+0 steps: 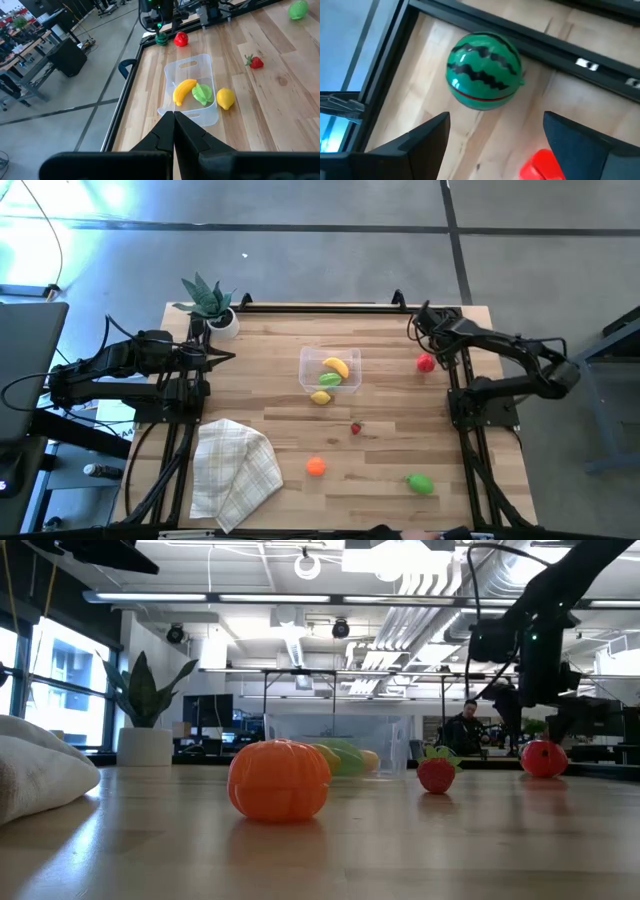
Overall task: Pick and placing Produce into tupperware
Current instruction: Put the watermelon into the transparent bin
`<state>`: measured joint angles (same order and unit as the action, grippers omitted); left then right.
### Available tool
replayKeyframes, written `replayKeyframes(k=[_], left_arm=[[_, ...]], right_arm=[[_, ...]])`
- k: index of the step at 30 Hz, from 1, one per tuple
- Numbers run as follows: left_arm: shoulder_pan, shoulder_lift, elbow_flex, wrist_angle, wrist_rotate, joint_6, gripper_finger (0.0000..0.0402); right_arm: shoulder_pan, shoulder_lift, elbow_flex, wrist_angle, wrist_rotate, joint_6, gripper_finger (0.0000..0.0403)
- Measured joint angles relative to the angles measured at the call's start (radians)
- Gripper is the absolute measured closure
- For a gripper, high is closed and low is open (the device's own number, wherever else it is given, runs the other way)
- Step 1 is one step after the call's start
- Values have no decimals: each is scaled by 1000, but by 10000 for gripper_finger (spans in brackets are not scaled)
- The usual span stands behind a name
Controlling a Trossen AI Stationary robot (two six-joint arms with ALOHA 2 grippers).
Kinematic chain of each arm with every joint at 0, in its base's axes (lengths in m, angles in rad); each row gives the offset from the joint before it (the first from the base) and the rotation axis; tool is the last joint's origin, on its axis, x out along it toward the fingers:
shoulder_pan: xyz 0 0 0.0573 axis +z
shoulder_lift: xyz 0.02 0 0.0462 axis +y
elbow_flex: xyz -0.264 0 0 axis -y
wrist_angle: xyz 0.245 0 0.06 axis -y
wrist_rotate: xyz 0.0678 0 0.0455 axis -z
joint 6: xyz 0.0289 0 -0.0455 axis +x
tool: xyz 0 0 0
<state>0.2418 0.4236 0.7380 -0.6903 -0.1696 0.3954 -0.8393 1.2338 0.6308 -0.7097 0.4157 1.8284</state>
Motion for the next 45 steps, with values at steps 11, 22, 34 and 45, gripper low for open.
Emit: replayKeyframes(k=[11,22,34,45], left_arm=[[0,0,0,0,0,0,401],[0,0,0,0,0,0,401],[0,0,0,0,0,0,401],[0,0,0,0,0,0,401]], right_arm=[[-33,80,0,70,3,7,92],[-78,95,0,99,5,5,92],[-104,137,0,149,13,-39,92],[-104,185,0,211,4,-53,92]])
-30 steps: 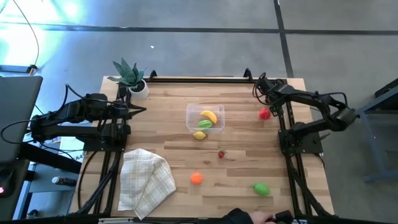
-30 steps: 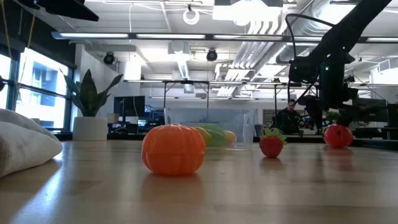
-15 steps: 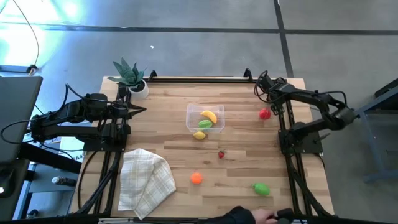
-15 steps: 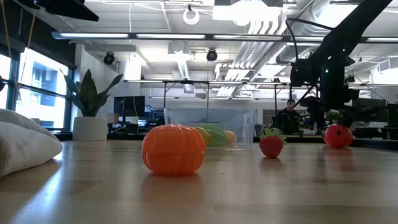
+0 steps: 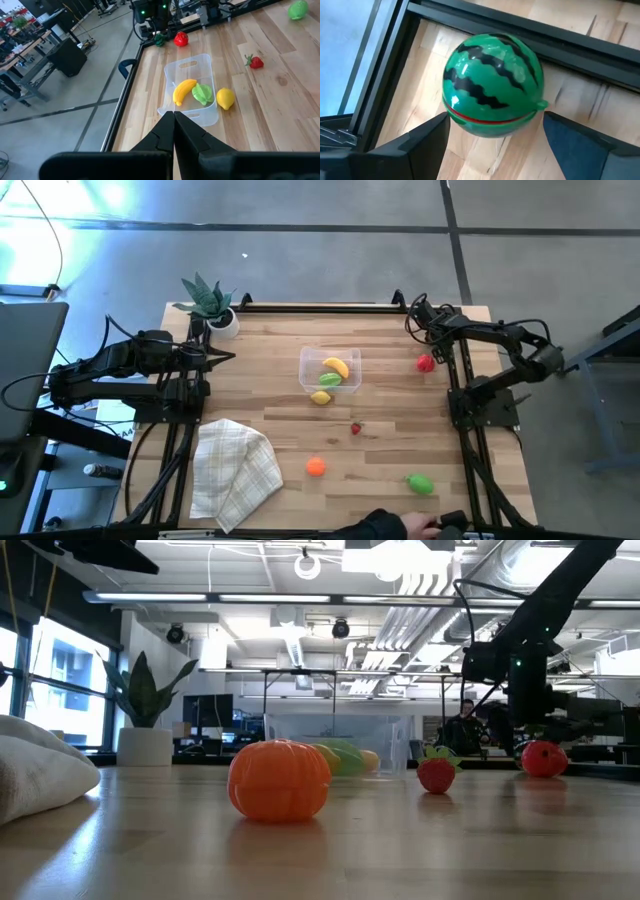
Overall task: Pick and placing Produce into tupperware
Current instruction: Put the watermelon into the transparent bin
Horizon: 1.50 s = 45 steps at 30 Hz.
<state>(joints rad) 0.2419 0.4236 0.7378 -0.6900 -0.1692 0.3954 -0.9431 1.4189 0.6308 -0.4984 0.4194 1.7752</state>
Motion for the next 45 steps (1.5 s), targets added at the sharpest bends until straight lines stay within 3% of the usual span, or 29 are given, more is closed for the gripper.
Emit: replayKeyframes(k=[10,38,45], left_arm=[[0,0,0,0,0,0,401],[0,0,0,0,0,0,401],[0,0,0,0,0,0,401]], right_arm=[[0,0,0,4,50,23,92],[0,0,0,2,50,15,94],[0,0,0,7,50,16,120]])
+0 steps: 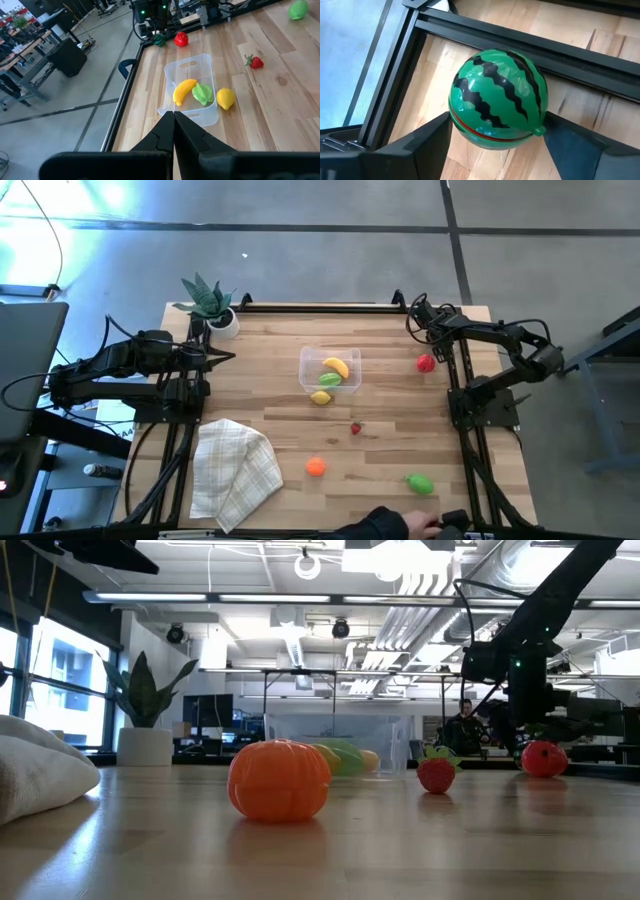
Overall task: Pick and placing Produce into tupperware
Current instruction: Put the watermelon into the transparent bin
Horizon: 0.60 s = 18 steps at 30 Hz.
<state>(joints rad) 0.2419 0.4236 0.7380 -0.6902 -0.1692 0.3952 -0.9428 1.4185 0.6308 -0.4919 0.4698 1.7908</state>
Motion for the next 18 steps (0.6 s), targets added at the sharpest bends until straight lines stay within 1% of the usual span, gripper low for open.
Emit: replayKeyframes(k=[6,18], left_arm=[[0,0,0,0,0,0,401],[0,0,0,0,0,0,401]], right_arm=[[0,0,0,4,0,0,145],[0,0,0,4,-1,-17,146]])
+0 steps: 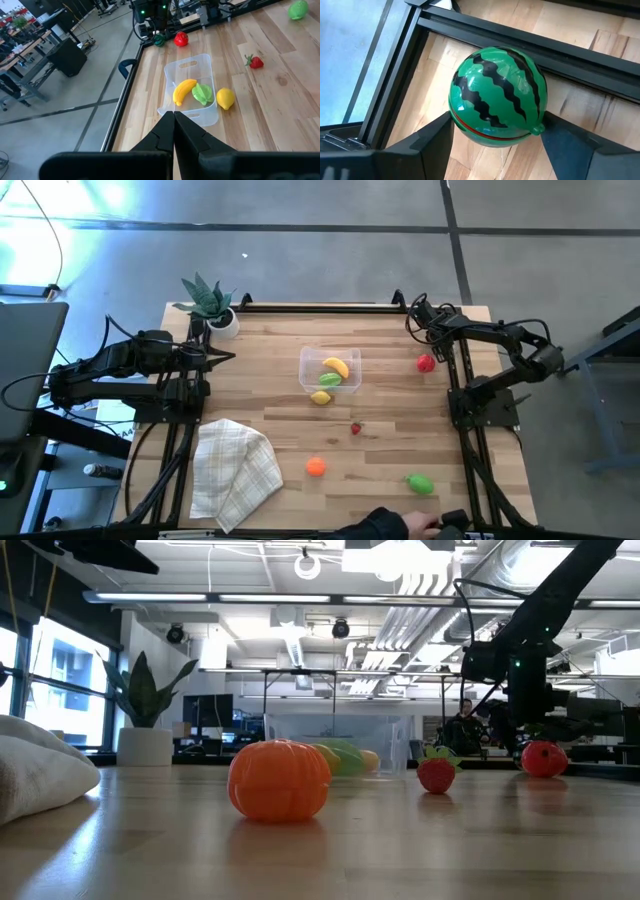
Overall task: Pick and placing Produce into tupperware
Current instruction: Put the watermelon into the transparent bin
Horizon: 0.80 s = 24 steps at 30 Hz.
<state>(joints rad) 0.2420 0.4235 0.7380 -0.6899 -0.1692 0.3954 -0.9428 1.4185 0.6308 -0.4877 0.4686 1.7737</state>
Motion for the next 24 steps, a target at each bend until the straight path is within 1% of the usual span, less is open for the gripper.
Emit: replayKeyframes(k=[15,24], left_arm=[[0,0,0,0,0,0,401],[0,0,0,0,0,0,401]], right_arm=[[1,0,0,2,0,-3,147],[1,0,0,18,0,-21,168]])
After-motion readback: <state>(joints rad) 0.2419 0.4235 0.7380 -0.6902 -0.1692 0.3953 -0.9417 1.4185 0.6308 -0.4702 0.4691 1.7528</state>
